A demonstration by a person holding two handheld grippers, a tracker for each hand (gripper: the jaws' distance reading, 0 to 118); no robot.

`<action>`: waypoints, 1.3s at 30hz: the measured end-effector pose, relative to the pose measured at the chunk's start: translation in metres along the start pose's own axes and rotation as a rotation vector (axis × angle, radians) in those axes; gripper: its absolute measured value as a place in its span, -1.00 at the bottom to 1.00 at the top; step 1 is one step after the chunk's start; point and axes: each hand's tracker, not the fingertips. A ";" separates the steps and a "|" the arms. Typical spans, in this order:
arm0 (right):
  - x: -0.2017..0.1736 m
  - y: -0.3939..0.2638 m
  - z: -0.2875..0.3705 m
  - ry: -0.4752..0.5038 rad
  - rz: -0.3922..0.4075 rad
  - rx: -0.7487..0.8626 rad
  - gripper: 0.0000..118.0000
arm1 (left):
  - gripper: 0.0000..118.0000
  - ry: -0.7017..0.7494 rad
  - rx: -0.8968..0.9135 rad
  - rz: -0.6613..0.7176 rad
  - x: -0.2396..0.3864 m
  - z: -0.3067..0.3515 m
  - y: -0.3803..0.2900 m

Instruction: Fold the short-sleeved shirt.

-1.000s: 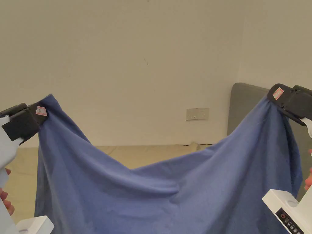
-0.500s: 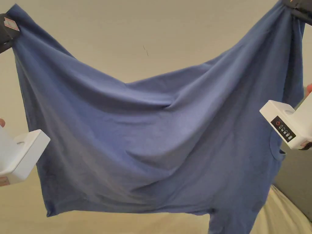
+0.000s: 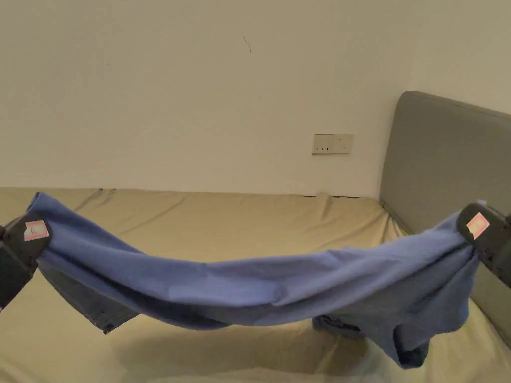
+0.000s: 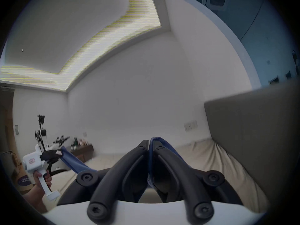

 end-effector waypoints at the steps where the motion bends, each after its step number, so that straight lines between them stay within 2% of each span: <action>1: 0.001 -0.014 0.020 0.000 -0.016 -0.038 -0.91 | -0.94 0.012 -0.035 -0.001 -0.005 0.018 -0.011; 4: -0.002 -0.052 0.078 -0.019 -0.073 -0.170 -0.91 | -0.94 0.054 -0.137 -0.024 -0.019 0.077 -0.041; 6: -0.006 -0.076 0.113 -0.044 -0.083 -0.276 -0.91 | -0.94 0.107 -0.225 -0.062 -0.026 0.116 -0.058; 10: -0.014 -0.117 0.164 -0.076 -0.071 -0.454 -0.91 | -0.94 0.179 -0.397 -0.014 -0.047 0.172 -0.088; 12: -0.013 -0.139 0.180 -0.097 -0.091 -0.576 -0.91 | -0.94 0.239 -0.511 0.000 -0.063 0.189 -0.107; 14: -0.007 -0.157 0.192 -0.100 -0.119 -0.667 -0.91 | -0.94 0.278 -0.601 -0.011 -0.080 0.200 -0.123; 18: 0.004 -0.190 0.199 -0.141 -0.076 -0.858 -0.91 | -0.94 0.354 -0.776 -0.029 -0.113 0.203 -0.150; 20: 0.015 -0.206 0.196 -0.166 -0.087 -0.943 -0.91 | -0.94 0.365 -0.847 -0.016 -0.133 0.199 -0.161; 23: 0.033 -0.223 0.190 -0.201 -0.059 -1.014 -0.91 | -0.94 0.407 -0.945 -0.047 -0.157 0.185 -0.177; 26: 0.044 -0.238 0.181 -0.227 0.025 -1.064 -0.91 | -0.94 0.410 -1.004 -0.089 -0.161 0.178 -0.185; 28: 0.049 -0.243 0.178 -0.236 0.014 -1.074 -0.90 | -0.93 0.385 -1.010 -0.160 -0.156 0.175 -0.187; 29: 0.049 -0.244 0.179 -0.250 0.002 -1.068 -0.75 | -0.92 0.379 -1.006 -0.192 -0.144 0.172 -0.181; 30: 0.046 -0.237 0.181 -0.275 -0.009 -1.055 -0.19 | -0.69 0.380 -0.995 -0.212 -0.138 0.173 -0.178; 31: 0.043 -0.232 0.183 -0.293 -0.004 -1.046 0.50 | -0.29 0.369 -0.967 -0.225 -0.133 0.177 -0.172; 32: 0.039 -0.224 0.188 -0.317 0.012 -1.026 0.95 | 0.38 0.361 -0.924 -0.249 -0.126 0.182 -0.163; 33: 0.033 -0.216 0.195 -0.341 0.032 -0.976 1.00 | 0.87 0.373 -0.885 -0.249 -0.128 0.190 -0.155; 34: 0.032 -0.209 0.202 -0.345 0.038 -0.930 1.00 | 0.98 0.382 -0.864 -0.244 -0.121 0.195 -0.146; 39: -0.001 -0.150 0.229 -0.377 0.067 -0.580 1.00 | 1.00 0.285 -0.554 -0.235 -0.062 0.236 -0.090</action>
